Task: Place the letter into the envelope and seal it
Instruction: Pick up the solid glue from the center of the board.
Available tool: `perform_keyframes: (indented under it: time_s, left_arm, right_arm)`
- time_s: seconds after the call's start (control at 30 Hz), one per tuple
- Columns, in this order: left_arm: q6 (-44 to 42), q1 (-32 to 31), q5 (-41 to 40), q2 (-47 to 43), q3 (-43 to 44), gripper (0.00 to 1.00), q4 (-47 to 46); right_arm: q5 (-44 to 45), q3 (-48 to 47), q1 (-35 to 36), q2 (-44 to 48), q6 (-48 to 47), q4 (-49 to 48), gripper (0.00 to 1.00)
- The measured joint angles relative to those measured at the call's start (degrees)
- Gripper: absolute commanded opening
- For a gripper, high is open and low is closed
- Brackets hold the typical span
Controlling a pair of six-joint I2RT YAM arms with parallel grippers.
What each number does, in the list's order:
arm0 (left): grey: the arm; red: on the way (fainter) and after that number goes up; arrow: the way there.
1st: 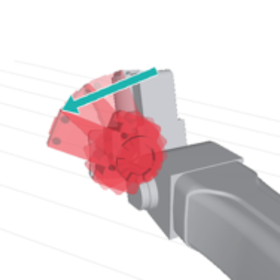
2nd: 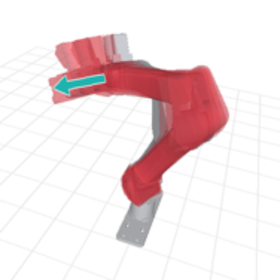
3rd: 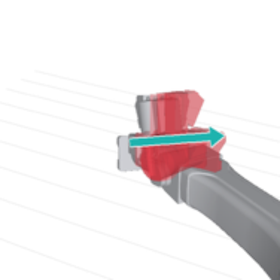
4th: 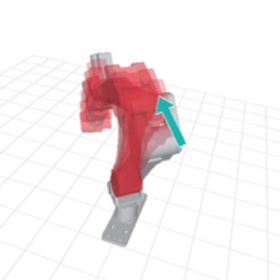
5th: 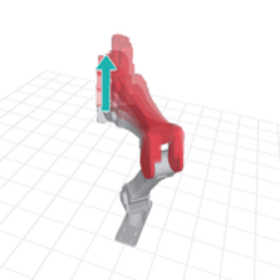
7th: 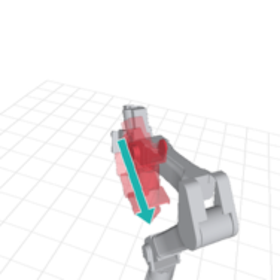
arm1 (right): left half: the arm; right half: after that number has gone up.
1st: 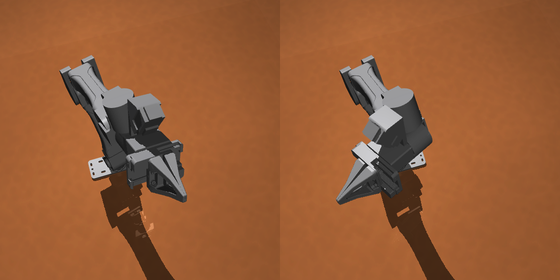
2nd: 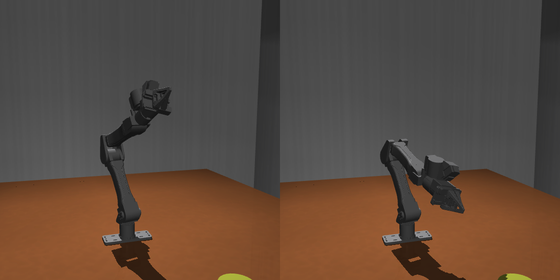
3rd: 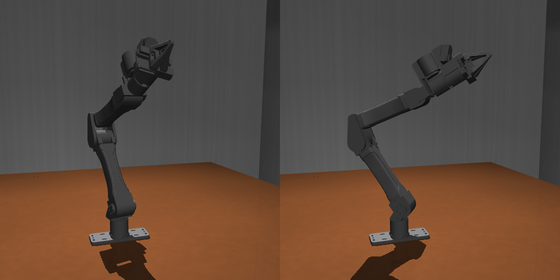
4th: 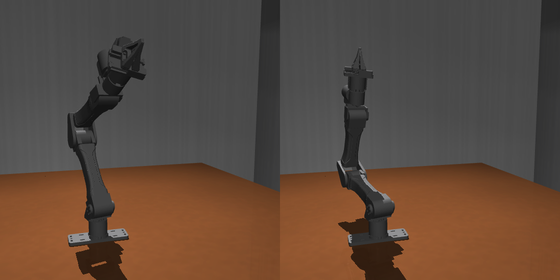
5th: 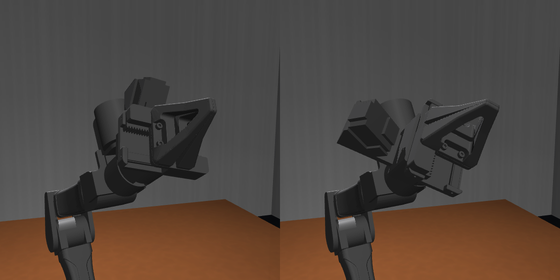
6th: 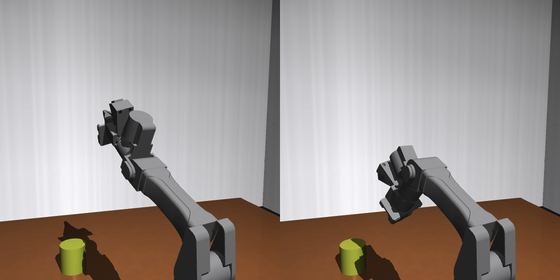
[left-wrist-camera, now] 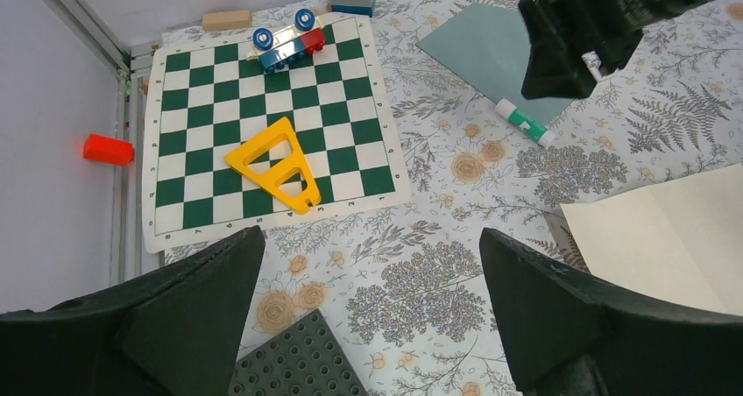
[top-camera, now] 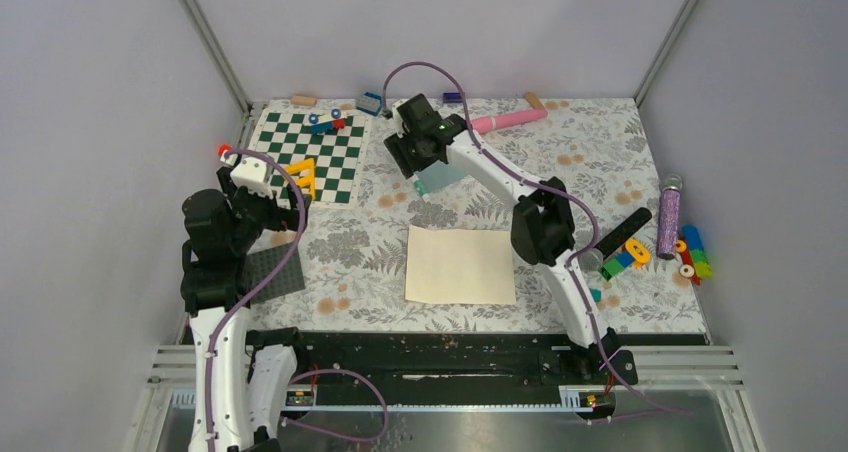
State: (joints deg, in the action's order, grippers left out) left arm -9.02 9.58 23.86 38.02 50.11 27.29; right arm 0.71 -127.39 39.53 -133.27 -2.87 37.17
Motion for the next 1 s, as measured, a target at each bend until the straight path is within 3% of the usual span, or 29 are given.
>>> perform_keyframes:
  time_s: [0.37,1.0]
  left_arm:
    - [0.0,0.24,0.39,1.75,0.0,0.99,0.09]
    - [-0.04,0.76,0.46,3.82,0.48,0.99,2.21]
  right_arm:
    - [0.22,-3.72,-0.04,-7.21,2.21,9.51,0.6]
    - [0.15,-9.07,-0.04,-13.99,6.27,14.43,0.52]
